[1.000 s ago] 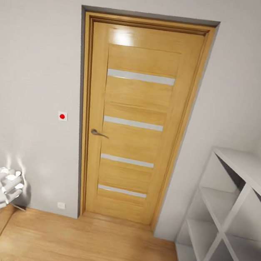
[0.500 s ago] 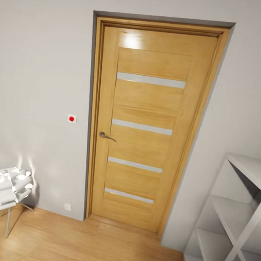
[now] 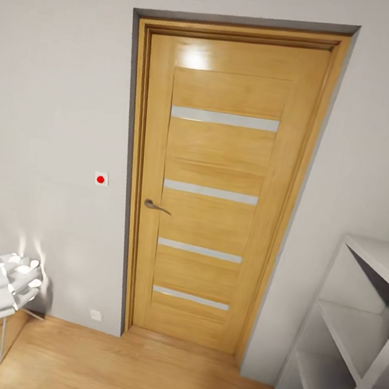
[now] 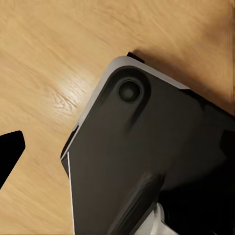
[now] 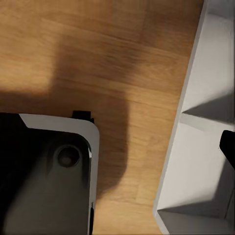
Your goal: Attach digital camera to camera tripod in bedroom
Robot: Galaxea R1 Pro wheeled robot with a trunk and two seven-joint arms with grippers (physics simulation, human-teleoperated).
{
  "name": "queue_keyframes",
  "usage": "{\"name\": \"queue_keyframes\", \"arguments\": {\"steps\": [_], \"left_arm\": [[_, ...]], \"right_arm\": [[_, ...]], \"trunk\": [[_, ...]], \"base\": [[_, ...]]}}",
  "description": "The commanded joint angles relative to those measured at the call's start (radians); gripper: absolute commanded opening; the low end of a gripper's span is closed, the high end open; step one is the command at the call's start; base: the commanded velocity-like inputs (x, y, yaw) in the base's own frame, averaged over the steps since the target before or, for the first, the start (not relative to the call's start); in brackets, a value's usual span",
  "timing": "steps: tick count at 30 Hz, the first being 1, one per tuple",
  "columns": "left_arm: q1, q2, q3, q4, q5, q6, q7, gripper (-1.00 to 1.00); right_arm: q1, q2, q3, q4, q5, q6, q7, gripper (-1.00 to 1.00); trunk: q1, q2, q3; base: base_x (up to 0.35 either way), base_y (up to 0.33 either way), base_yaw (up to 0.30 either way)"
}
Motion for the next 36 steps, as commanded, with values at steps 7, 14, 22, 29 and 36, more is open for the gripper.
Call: {"name": "queue_keyframes", "arguments": {"steps": [7,14,22,29,36], "left_arm": [[0.0,0.0,0.001,-0.001,-0.001,-0.002,0.004,1.0],[0.0,0.0,0.001,-0.001,-0.001,-0.002,0.003,1.0],[0.0,0.001,0.001,-0.001,0.0,-0.002,0.003,1.0],[0.0,0.001,0.002,-0.001,0.0,-0.003,0.004,1.0],[0.0,0.001,0.002,-0.001,0.001,-0.002,0.004,1.0]], "right_arm": [[-0.001,-0.001,0.002,0.003,0.009,-0.005,-0.004,1.0],[-0.001,0.0,0.002,0.003,0.009,-0.006,-0.006,1.0],[-0.001,0.004,0.002,0.003,0.009,-0.002,-0.008,1.0],[-0.001,0.003,0.002,0.003,0.009,-0.003,-0.009,1.0],[-0.001,0.002,0.002,0.003,0.009,-0.003,-0.009,1.0]], "trunk": [[0.001,0.0,0.0],[0.001,0.0,0.0],[0.001,0.0,0.0],[0.001,0.0,0.0],[0.001,0.0,0.0]], "base": [[0.305,-0.133,0.0],[0.294,-0.194,0.0],[0.279,-0.225,0.047],[0.193,-0.159,0.222],[0.041,-0.033,0.261]]}}
